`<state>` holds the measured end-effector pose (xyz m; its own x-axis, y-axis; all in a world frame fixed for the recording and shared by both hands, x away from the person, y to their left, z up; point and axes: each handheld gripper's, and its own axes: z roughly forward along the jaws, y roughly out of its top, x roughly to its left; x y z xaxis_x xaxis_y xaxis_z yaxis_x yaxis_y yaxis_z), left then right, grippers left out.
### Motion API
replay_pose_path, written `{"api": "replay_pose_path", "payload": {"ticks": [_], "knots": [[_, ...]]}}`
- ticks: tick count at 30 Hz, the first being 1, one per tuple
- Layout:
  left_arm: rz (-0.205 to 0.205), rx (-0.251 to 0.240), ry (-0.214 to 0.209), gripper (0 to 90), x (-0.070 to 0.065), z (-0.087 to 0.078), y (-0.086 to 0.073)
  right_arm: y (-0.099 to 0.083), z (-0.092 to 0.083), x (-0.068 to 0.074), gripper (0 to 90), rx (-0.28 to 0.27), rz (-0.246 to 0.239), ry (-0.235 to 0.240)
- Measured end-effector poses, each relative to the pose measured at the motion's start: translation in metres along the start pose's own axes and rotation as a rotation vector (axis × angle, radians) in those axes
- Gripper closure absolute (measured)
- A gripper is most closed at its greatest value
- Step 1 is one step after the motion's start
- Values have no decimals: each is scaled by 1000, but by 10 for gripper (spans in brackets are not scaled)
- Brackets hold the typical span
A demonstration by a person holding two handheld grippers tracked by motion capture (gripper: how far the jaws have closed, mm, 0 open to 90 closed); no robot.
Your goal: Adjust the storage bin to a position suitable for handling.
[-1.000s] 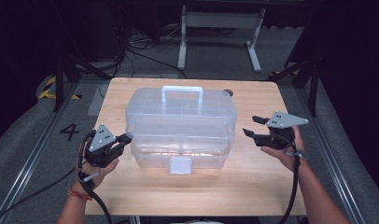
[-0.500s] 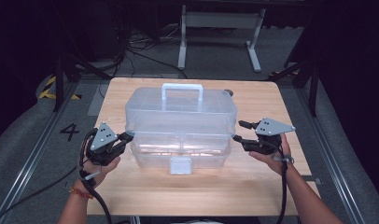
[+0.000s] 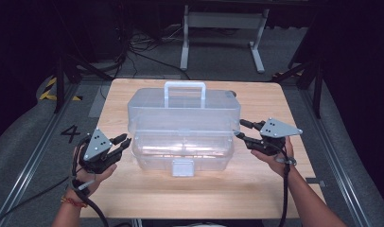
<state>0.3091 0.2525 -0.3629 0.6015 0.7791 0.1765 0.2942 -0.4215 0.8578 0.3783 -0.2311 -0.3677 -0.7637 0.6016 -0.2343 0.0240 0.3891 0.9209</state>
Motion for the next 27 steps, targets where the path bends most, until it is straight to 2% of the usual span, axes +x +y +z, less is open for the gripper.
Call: {"api": "replay_pose_path", "payload": {"ticks": [4, 7, 9, 12, 15, 17, 19, 24, 27], "knots": [[-6, 31, 16, 700, 1, 1, -12, 3, -1, 1, 660, -18, -10, -10], [2, 86, 32, 649, 4, 4, -27, 4, -1, 1, 674, -28, -20, -32], [-7, 96, 30, 637, 4, 5, -31, 5, -1, 2, 681, -29, -24, -39], [-12, 150, 24, 610, 5, 11, -45, 8, 0, 3, 715, -51, -50, -77], [-27, 188, 2, 606, 6, 18, -60, 10, 2, 3, 716, -72, -47, -103], [-67, 201, -26, 601, 8, 22, -71, 11, 4, 2, 716, -89, -39, -118], [-79, 215, -33, 596, 10, 25, -78, 13, 5, 0, 714, -103, -21, -126], [-106, 231, -48, 581, 12, 30, -90, 18, 11, -1, 687, -120, -6, -155], [-116, 242, -58, 573, 12, 32, -95, 21, 13, -4, 699, -123, -20, -181]]}}
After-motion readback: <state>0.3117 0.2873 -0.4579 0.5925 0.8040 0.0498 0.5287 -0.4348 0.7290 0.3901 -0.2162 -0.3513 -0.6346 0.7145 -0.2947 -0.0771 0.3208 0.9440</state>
